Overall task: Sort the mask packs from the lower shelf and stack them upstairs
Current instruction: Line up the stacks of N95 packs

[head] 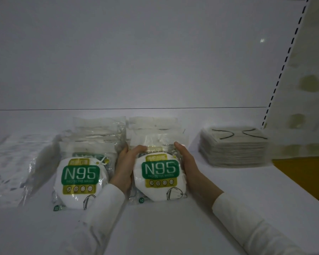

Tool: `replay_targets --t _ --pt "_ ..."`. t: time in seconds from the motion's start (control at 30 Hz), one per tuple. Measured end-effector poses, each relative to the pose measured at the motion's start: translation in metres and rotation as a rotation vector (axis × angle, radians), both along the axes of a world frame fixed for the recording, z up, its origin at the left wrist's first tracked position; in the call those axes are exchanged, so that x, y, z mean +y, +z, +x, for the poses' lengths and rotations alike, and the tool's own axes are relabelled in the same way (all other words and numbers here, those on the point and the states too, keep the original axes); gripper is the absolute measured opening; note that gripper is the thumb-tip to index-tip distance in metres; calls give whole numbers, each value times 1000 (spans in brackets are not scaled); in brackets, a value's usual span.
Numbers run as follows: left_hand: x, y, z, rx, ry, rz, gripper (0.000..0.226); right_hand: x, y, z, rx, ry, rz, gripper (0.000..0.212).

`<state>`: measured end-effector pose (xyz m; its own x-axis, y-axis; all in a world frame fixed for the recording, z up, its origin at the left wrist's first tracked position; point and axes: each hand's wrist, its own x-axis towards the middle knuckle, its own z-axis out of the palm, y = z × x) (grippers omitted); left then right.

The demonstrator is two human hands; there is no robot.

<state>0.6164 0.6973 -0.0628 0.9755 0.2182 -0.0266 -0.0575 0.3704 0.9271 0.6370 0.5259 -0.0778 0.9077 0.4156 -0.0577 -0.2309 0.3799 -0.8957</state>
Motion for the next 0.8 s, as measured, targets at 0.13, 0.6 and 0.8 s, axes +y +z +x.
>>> replay_targets --t 0.13,0.6,0.8 --pt "2 5 -2 58 -102 -58 8 0 -1 2 14 26 -1 52" --pt "7 12 -12 141 -97 13 19 12 -6 1 -20 -100 -26 96" --pt "3 7 -27 151 -98 72 18 12 -10 -9 -107 -138 -81 67"
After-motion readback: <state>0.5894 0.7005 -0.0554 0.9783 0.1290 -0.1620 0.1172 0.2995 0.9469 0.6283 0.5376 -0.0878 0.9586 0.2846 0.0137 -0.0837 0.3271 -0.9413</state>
